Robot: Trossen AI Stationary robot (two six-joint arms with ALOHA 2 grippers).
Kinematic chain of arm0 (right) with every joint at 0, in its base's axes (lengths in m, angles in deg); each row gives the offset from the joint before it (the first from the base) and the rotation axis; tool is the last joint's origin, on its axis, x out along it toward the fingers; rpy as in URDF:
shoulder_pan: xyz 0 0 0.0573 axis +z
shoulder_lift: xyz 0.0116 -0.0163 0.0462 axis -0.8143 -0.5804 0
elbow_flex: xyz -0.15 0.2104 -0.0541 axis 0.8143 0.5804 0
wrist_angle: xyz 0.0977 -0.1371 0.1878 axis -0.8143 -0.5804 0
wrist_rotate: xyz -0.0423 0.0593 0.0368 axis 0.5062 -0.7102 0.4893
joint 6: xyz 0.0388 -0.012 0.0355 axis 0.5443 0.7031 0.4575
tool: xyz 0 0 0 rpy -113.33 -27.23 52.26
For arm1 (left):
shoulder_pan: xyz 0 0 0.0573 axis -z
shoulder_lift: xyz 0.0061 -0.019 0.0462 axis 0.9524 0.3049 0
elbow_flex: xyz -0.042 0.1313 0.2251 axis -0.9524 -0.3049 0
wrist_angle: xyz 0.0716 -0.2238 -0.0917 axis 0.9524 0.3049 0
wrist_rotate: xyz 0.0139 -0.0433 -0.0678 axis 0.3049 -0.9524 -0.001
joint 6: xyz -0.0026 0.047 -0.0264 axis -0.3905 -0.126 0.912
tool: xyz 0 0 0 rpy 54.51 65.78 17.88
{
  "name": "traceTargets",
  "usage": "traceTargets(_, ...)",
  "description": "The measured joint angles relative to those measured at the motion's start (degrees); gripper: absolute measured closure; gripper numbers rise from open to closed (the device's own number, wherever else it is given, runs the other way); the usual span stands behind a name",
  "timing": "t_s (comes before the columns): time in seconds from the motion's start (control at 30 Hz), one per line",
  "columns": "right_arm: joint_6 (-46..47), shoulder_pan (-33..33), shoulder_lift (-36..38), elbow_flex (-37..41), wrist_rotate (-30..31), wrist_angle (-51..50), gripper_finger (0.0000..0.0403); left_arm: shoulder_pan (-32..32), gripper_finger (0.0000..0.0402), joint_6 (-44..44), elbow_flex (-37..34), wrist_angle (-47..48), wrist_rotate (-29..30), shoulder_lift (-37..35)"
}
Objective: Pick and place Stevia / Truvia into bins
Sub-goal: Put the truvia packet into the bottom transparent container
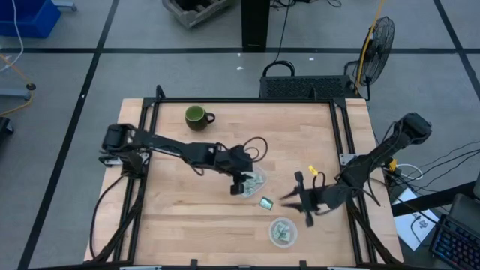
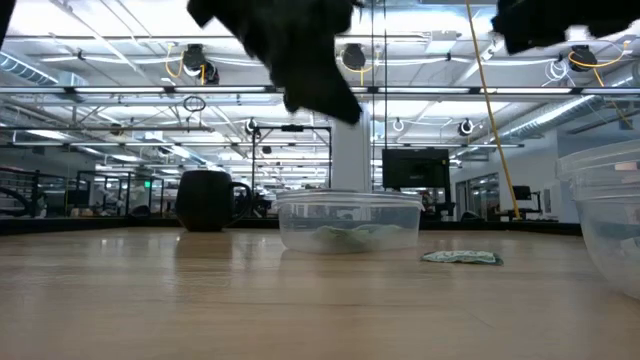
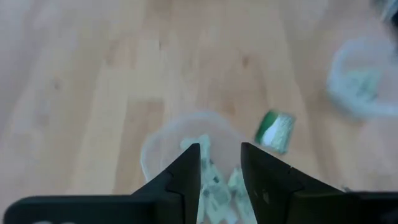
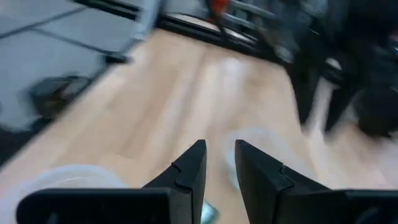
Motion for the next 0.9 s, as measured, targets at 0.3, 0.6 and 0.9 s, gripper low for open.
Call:
traceTargets(0.3, 14.3, -11.6, -5.7, 0.0, -12.8, -0.5, 0.0325, 0.0, 0.0291, 0.4, 0.1, 2.1, 3.3, -13.8)
traceTargets(0.6, 17.7, -12.4, -12.4, -3.8, -20.0, -4.6, 0.0257, 0.1, 0.0291, 0.2, 0.1, 7.4, 3.3, -18.6)
traceTargets(0.9, 25.3, -13.6, -13.8, -10.8, -20.0, -13.3, 0.0214, 0.0, 0.0291, 0.2, 0.1, 10.3, 3.3, -18.4)
